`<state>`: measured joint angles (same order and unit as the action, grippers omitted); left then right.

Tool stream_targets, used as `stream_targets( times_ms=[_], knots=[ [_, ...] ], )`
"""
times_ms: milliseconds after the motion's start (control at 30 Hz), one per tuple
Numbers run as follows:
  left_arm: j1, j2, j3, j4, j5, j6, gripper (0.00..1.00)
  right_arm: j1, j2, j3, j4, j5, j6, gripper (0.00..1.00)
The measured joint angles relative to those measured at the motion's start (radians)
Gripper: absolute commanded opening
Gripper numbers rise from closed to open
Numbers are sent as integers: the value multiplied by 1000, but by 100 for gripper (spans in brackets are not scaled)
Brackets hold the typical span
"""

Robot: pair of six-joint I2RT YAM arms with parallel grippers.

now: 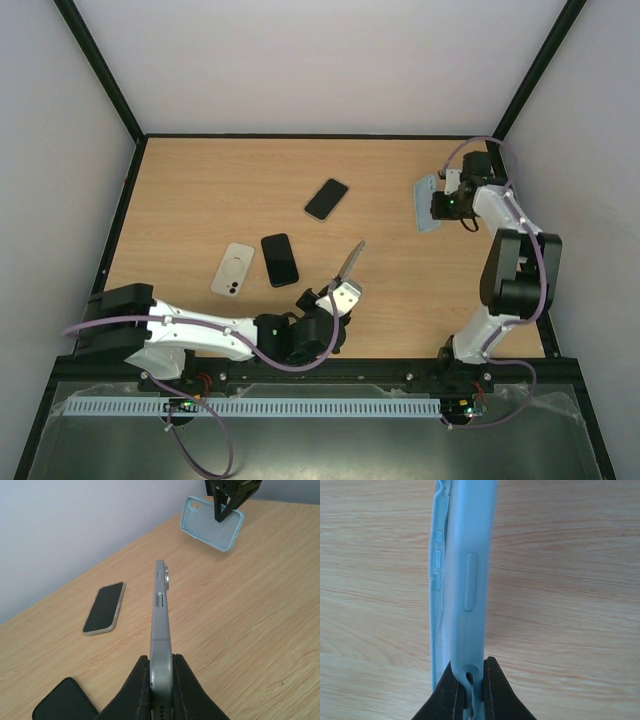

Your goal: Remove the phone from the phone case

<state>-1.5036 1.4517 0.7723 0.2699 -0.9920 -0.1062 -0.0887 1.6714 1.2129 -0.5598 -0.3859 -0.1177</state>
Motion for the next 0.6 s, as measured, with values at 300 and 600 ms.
stream_targets(
  times_ms=[300,600],
  knots=[
    [-18,-2,-7,-31,-3,-40,3,-132,245,190,-126,-87,-105,2],
    [-18,-2,-13,-65,-4,-57,2,-143,318,250,-117,-79,-91,40]
  ],
)
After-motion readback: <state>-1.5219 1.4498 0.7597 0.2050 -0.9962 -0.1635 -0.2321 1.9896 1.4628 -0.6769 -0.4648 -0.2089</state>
